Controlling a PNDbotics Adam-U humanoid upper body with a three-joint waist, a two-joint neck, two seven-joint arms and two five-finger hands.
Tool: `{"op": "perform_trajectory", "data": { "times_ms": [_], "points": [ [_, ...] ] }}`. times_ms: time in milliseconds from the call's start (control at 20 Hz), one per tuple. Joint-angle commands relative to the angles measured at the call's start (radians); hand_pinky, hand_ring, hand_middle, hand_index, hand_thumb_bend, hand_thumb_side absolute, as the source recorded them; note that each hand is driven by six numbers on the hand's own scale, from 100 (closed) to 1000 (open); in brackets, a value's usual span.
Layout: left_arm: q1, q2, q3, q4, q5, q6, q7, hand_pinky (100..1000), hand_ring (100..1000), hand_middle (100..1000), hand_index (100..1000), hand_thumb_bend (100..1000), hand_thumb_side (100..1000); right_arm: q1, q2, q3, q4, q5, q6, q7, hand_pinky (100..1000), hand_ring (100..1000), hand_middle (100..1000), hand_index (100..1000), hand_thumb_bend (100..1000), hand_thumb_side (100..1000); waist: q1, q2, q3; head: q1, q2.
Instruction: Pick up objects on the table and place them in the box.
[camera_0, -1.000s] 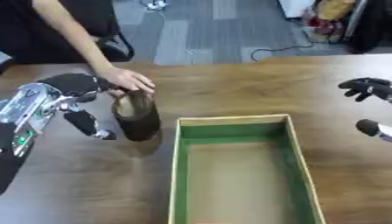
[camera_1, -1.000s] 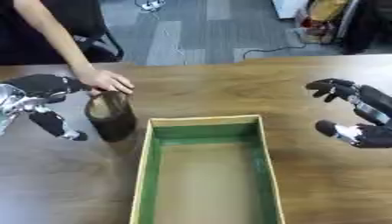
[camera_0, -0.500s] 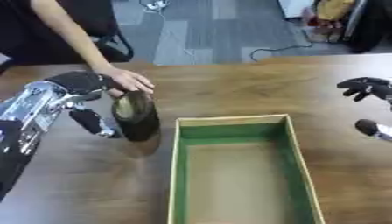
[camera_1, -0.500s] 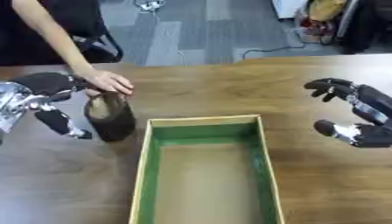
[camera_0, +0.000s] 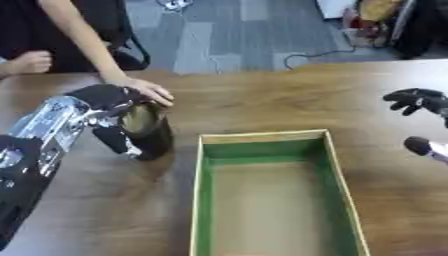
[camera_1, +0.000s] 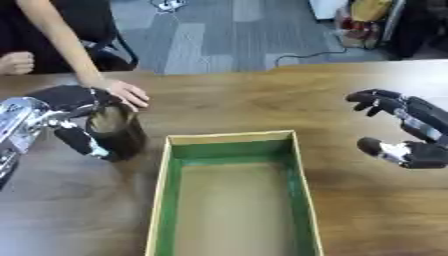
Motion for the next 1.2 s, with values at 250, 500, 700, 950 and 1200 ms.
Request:
{"op": "perform_trajectory", "data": {
  "times_ms": [250, 500, 700, 950, 1200],
  "points": [
    [0.010, -0.004, -0.002, 0.037, 0.036, 0.000, 0.019, 100, 114, 759, 835, 687, 529, -0.014, -0.013, -0.009, -0.009, -0.006, 0.000, 0.001, 716, 806, 883, 972, 521, 980, -0.007, -0.007, -0.003, 0.006, -0.012],
    [0.016, 0.015, -0.022, 0.020, 0.088, -0.012, 0.012, 100, 114, 743, 821, 691, 530, -0.009, -0.014, -0.011, -0.007, -0.004, 0.001, -0.001, 716, 807, 883, 972, 519, 980, -0.006, -0.010, 0.002, 0.001, -0.003],
    [0.022, 0.041, -0.033, -0.035, 0.122, -0.011, 0.009, 100, 108, 729, 810, 691, 533, -0.004, -0.016, -0.013, -0.005, -0.003, 0.003, -0.001, 716, 807, 884, 972, 516, 980, -0.003, -0.015, 0.009, -0.003, 0.003],
    [0.033, 0.065, -0.051, -0.119, 0.155, -0.005, 0.002, 100, 114, 738, 811, 684, 540, -0.001, -0.015, -0.014, -0.003, -0.004, 0.005, -0.001, 716, 807, 884, 972, 501, 980, -0.001, -0.022, 0.018, -0.006, 0.004],
    [0.034, 0.077, -0.058, -0.167, 0.151, -0.001, -0.013, 100, 121, 746, 815, 669, 547, 0.000, -0.013, -0.014, -0.001, -0.006, 0.005, 0.000, 716, 807, 884, 972, 495, 980, -0.001, -0.029, 0.017, -0.008, 0.002]
  ]
}}
